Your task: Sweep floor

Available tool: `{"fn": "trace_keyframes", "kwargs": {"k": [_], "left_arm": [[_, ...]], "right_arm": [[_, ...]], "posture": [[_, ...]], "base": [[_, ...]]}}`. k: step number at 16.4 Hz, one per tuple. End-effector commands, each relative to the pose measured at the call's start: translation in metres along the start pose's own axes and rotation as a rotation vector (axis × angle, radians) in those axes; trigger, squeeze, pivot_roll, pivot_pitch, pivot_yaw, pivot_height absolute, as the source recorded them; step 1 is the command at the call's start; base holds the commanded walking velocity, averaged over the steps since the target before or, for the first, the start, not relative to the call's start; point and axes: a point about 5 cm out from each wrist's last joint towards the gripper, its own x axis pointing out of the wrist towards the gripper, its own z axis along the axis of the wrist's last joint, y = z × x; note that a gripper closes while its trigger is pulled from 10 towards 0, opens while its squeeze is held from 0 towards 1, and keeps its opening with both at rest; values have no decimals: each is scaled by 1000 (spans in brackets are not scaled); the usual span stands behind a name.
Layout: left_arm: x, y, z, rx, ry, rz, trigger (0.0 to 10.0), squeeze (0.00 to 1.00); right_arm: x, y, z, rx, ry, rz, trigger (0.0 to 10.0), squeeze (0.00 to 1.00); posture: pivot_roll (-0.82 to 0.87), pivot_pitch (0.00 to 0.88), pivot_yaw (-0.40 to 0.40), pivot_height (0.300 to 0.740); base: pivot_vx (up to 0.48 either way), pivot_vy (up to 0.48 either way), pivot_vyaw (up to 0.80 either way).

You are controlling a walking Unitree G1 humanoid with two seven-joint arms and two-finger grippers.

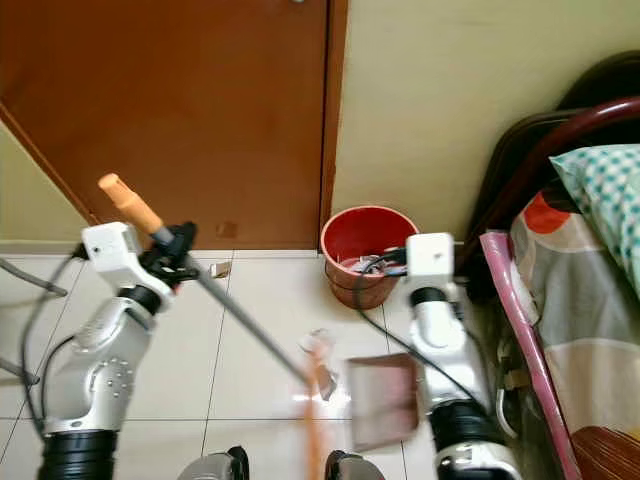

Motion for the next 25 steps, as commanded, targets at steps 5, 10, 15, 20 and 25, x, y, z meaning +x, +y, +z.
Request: {"fn": "trace_keyframes", "kwargs": {"k": [5, 10, 15, 20, 25], "left_arm": [[5, -15, 16, -185, -65, -41, 10000, 0], [3, 13, 48, 31, -166, 26, 10000, 0], [-25, 29, 33, 184, -104, 44, 10000, 0], [-42, 44, -11, 304, 37, 87, 10000, 0], [-37, 37, -16, 429, 23, 55, 10000, 0]], "right_arm": [[-7, 12, -8, 25, 28, 31, 10000, 0], [-13, -3, -17, 15, 53, 9, 10000, 0], [-49, -34, -25, 116, 36, -96, 10000, 0], [-54, -24, -12, 188, -17, -90, 10000, 0], [-49, -23, -6, 218, -22, -93, 10000, 0]], "posture": [[68, 186, -3, 740], [69, 177, -17, 740], [60, 127, -16, 740], [58, 79, 33, 740], [49, 69, 45, 740]], "base": [[0, 0, 0], [0, 0, 0], [0, 0, 0], [0, 0, 0], [0, 0, 0]]}}
